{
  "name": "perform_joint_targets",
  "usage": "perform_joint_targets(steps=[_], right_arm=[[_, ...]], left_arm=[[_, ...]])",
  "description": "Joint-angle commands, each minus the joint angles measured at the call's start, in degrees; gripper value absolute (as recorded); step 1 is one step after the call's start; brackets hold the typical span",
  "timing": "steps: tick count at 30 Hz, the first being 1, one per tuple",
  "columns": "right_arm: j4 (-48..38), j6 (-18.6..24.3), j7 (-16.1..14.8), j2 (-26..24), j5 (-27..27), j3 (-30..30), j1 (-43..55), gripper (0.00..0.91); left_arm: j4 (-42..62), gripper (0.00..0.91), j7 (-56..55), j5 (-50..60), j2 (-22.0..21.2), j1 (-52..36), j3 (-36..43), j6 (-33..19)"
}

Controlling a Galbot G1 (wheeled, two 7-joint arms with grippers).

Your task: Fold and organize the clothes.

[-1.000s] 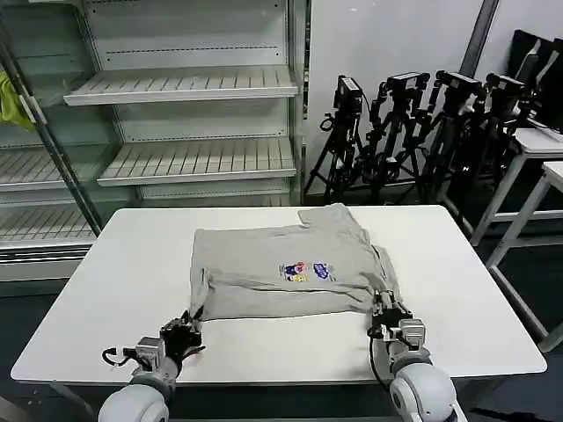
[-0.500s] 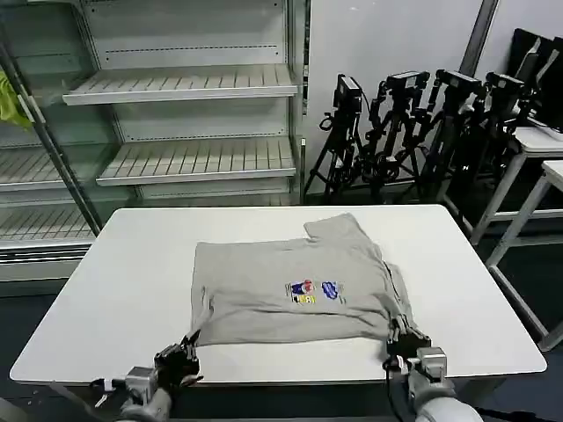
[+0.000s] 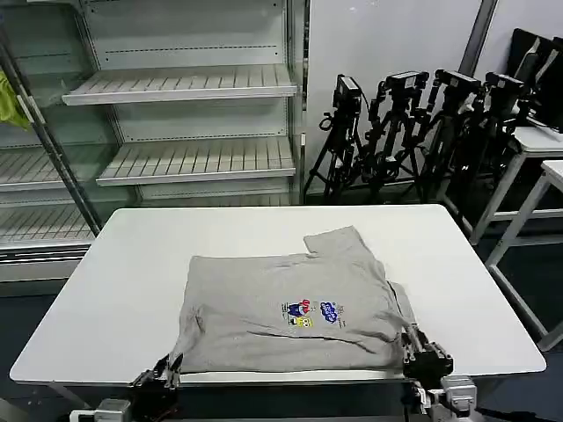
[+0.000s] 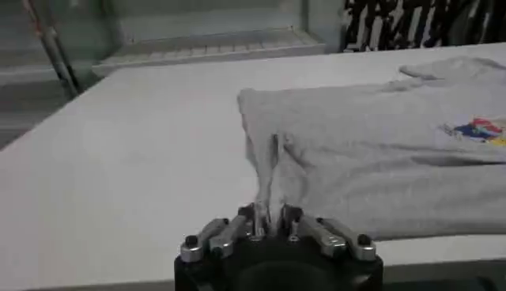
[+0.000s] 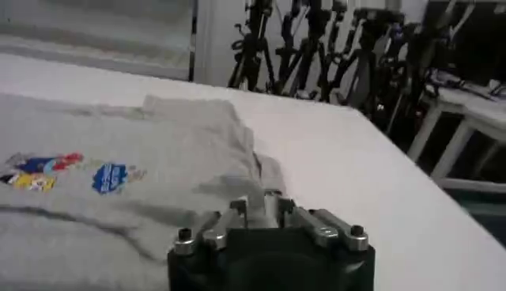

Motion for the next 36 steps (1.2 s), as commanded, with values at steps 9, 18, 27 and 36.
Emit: perform_joint_targets(steps=[9, 18, 27, 36], right_arm=[[-12.8, -2.0, 2.9, -1.7, 6.2, -6.1, 26.9, 0.907], [-35.2, -2.4, 3.1, 1.5, 2.1, -14.4, 48.1, 0.907], [-53.8, -2.2, 1.9, 5.1, 1.7, -18.0, 60.1, 0.907], [-63.5, -2.0, 1.2, 9.0, 1.9, -19.6, 67.7, 0.907]], left_arm=[[5.2, 0.907, -1.0, -10.9, 7.2, -18.3, -1.1, 0.8], [21.5, 0.907, -3.4, -13.0, 11.8, -38.8, 9.1, 0.9], [36.4, 0.907, -4.1, -14.1, 10.3, -53.8, 19.4, 1.0], [42.2, 0.907, -2.7, -13.8, 9.9, -58.3, 24.3, 1.0]])
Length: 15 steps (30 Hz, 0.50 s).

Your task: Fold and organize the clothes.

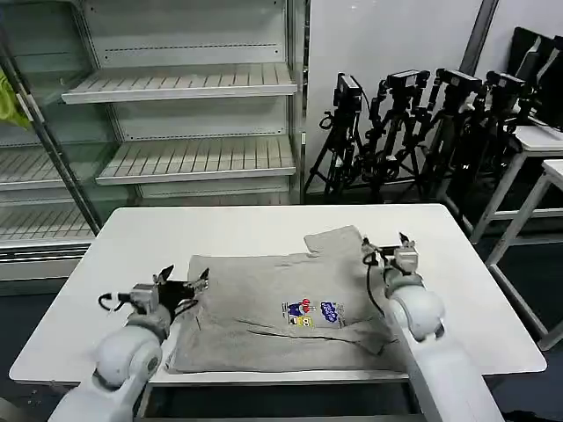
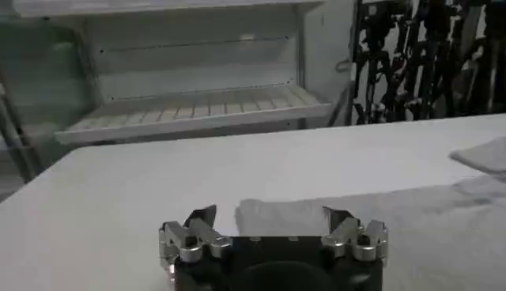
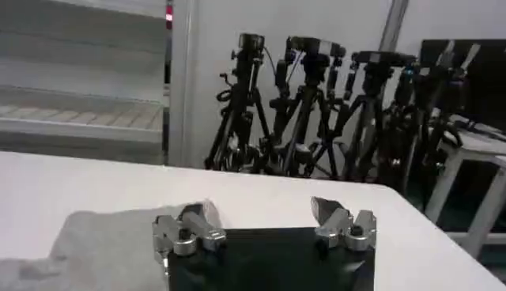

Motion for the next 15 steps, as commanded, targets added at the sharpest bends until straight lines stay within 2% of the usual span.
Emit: perform_joint_targets(steps=[1, 9, 15], right_arm=[[-18.2, 0.2, -0.3, 4.2, -0.7, -2.8, 13.5, 0.907], [-24.2, 0.9, 0.1, 7.8, -1.9, -3.6, 15.2, 0.907], [-25.9, 0.6, 0.3, 8.5, -2.3, -3.0, 14.6, 0.907]], left_arm=[[13.8, 0.907, 0.5, -1.2, 0.1, -13.8, 8.9, 0.0], [18.1, 0.907, 1.4, -1.4, -0.6, -15.0, 9.4, 0.0], [18.8, 0.907, 1.3, -4.0, -0.7, -14.7, 9.2, 0.0]])
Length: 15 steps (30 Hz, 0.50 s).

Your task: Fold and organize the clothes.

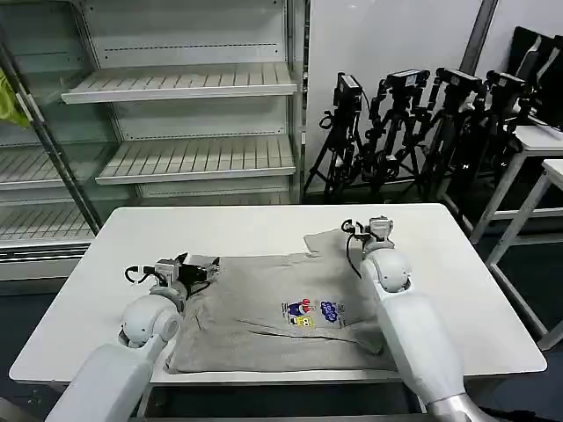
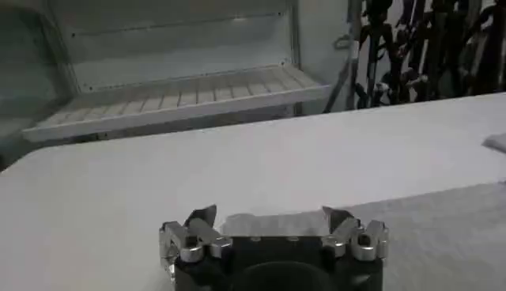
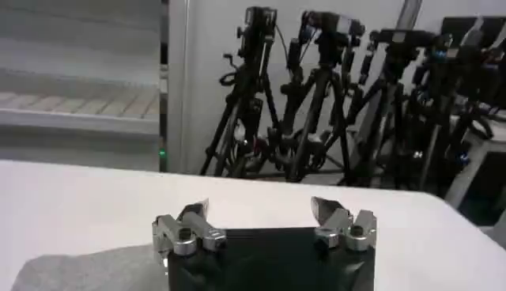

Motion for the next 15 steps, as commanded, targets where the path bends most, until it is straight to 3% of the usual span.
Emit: perform_joint_targets(steps=[1, 2, 3, 4, 5, 6, 15], right_arm=[[-8.3, -0.1, 0.1, 2.5, -0.4, -0.5, 3.5, 0.907], [-8.4, -0.1, -0.2, 2.4, -0.3, -0.5, 3.3, 0.907], [-8.2, -0.2, -0.4, 2.3, 0.1, -0.6, 2.9, 0.595], [-7.9, -0.3, -0.5, 2.2, 0.5, -0.6, 2.6, 0.595], [-7.6, -0.5, -0.5, 2.2, 0.8, -0.6, 2.2, 0.191], [-7.5, -0.7, -0.7, 2.1, 1.2, -0.6, 1.9, 0.0], [-8.9, -1.0, -1.0, 3.2, 7.5, 0.2, 1.9, 0.0]], left_arm=[[5.8, 0.907, 0.0, -3.6, 0.0, -3.4, 2.3, 0.1], [5.7, 0.907, -0.1, -4.0, -0.1, -3.1, 2.2, 0.1], [5.8, 0.766, -0.2, -4.5, -0.2, -2.9, 2.0, 0.1], [5.7, 0.403, -0.1, -4.9, -0.4, -2.4, 1.8, 0.1], [5.5, 0.131, 0.0, -5.0, -0.5, -2.0, 1.5, 0.0], [5.3, 0.06, 0.2, -5.3, -0.6, -1.5, 1.4, 0.0], [4.9, 0.05, 0.6, -5.9, -1.2, 0.2, 0.9, -0.1]])
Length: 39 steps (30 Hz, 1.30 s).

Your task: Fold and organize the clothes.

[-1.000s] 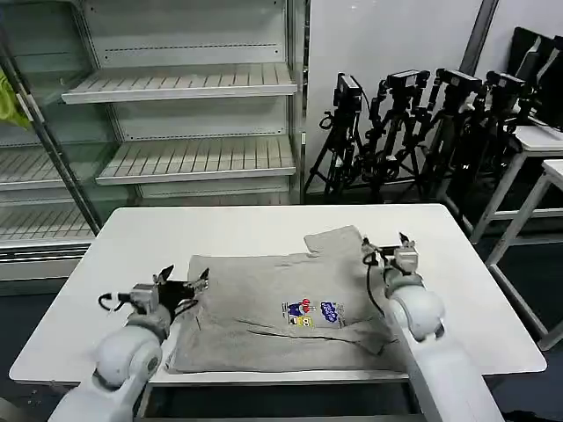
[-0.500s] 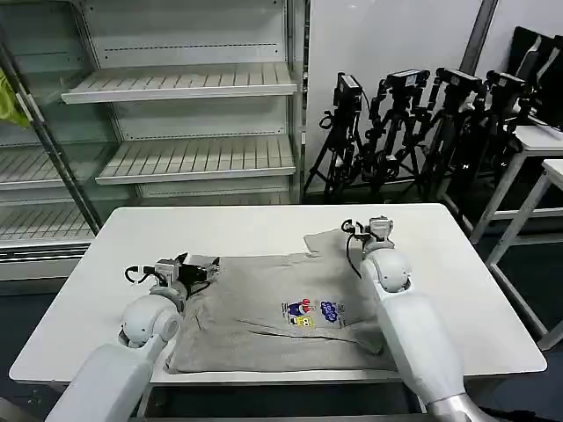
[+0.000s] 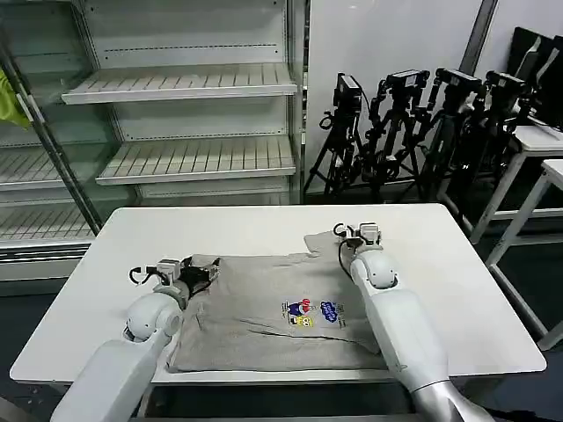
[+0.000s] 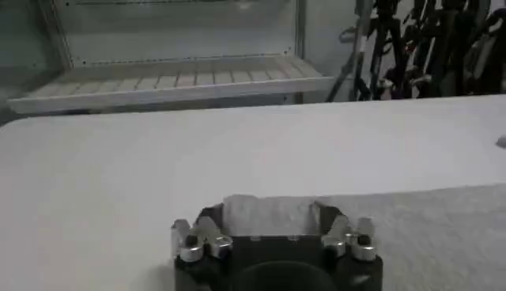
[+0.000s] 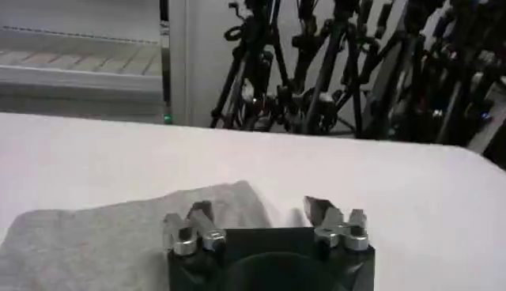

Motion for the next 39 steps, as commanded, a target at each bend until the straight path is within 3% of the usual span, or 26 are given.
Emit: perform_joint_targets(steps=[1, 12, 18, 23, 26, 30, 39], right_arm=[[-2.7, -0.4, 0.0, 0.9, 5.6, 0.0, 0.4, 0.0], [-1.2, 0.4, 0.3, 0.6, 8.7, -0.8, 1.1, 0.0], [-1.5, 3.6, 0.9, 1.9, 10.7, 0.0, 1.1, 0.0], [1.1, 10.1, 1.0, 1.8, 12.4, 0.0, 0.8, 0.0], [5.1, 15.0, 2.2, 0.7, 12.9, -0.5, 0.1, 0.0], [10.5, 16.7, 2.3, -1.1, 12.9, -1.1, -1.8, 0.0], [27.2, 15.9, 1.5, -8.5, 12.9, 0.6, -12.2, 0.0]], left_arm=[[1.5, 0.05, 0.4, -2.1, -0.3, 1.2, -0.1, 0.2], [-0.1, 0.05, 1.2, -3.3, 0.3, 3.0, -2.3, 0.1], [-3.1, 0.05, 3.4, -4.7, 1.1, 3.4, -4.4, 0.1], [-6.3, 0.05, 4.2, -6.5, 2.3, 3.6, -6.4, -0.8], [-9.2, 0.05, 5.6, -7.0, 3.1, 4.4, -7.7, -1.6], [-12.5, 0.05, 5.6, -7.7, 3.8, 6.2, -8.9, -1.5], [-21.1, 0.05, 5.5, -7.7, 5.7, 12.6, -12.0, -1.4]])
